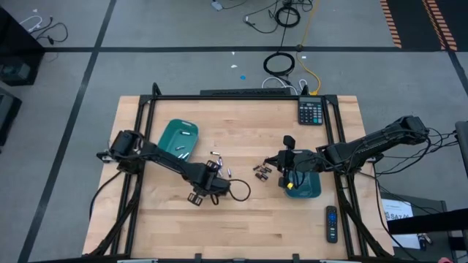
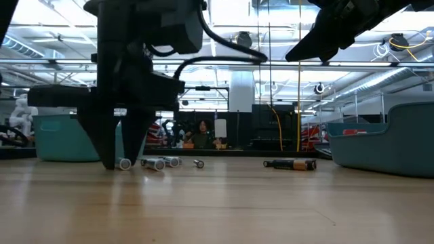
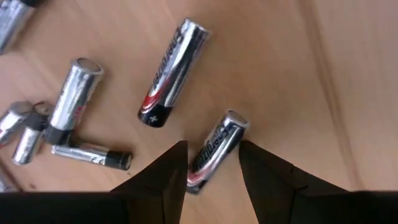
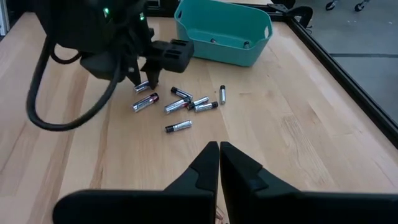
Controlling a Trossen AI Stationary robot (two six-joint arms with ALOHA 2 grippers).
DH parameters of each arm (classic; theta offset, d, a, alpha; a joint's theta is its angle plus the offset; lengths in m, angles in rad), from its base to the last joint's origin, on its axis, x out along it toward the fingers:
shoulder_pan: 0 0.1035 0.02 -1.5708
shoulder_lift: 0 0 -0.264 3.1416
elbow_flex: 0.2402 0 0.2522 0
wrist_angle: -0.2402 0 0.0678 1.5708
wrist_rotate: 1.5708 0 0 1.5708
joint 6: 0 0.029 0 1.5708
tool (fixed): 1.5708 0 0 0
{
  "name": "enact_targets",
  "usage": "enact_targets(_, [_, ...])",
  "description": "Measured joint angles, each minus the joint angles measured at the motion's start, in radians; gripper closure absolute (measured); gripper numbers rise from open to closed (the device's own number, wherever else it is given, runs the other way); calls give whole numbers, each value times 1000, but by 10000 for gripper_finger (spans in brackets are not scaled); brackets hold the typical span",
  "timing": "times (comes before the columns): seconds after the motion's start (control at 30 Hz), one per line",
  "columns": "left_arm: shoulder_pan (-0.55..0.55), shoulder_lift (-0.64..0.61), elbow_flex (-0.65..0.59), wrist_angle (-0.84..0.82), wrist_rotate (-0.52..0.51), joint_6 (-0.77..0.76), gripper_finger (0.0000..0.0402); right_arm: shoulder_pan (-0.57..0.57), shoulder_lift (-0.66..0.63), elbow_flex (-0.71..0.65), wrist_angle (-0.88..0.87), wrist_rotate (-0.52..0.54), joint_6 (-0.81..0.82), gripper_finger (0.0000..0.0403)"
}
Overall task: Sort batteries
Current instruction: Put the silver battery into the green bin
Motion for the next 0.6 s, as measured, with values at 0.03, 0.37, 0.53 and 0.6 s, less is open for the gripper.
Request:
enact_targets(0.03, [1,8,2,1,0,11,249,0,0,0,0,0,0,397])
enact_targets(0.37, [5,3,21,-89,-23,41,362,0,0,0,-2,0,0,397])
enact_targets(0.53, [57,-76,52,-323,-145,-55,362,0,0,0,-2,1,0,397])
enact_targets(0.6, [94,-109,46,-423,-147,-115,362,0,0,0,0,1,0,397])
